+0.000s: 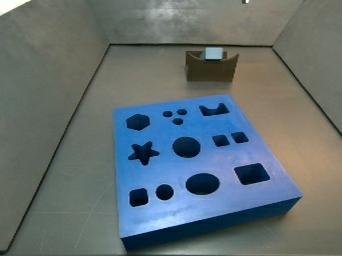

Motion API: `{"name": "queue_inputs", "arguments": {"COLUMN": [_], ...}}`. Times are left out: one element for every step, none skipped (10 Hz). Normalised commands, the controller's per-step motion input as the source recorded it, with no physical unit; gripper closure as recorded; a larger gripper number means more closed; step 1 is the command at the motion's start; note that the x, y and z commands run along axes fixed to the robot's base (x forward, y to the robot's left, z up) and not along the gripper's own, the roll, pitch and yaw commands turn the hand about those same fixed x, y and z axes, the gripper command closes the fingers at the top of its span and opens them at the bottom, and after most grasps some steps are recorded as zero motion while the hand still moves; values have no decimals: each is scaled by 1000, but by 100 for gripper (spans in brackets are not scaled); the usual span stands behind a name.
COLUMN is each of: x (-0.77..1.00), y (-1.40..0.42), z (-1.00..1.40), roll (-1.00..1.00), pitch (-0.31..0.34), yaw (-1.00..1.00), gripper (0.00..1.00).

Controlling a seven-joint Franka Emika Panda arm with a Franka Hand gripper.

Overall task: Pick up the rectangle object. Move up. Place the rectangle object on the fixture. Regrasp the rectangle object. Move to above the board. Insert the rectangle object.
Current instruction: Regrasp the rectangle object.

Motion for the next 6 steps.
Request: {"name": "queue_inputs", "arguments": {"x": [-39, -34, -30, -25, -22, -20], "y": [-21, -25, -21, -21, -22, -19], "z": [8, 10, 10, 9, 10, 9], "roll": [1000, 1000, 1000, 1000, 1000, 1000], "pitch": [-36, -43, -47, -56, -60, -67], "yaw": [24, 24, 24, 24, 24, 25], "gripper": [0, 0, 0, 0, 0, 0]}}
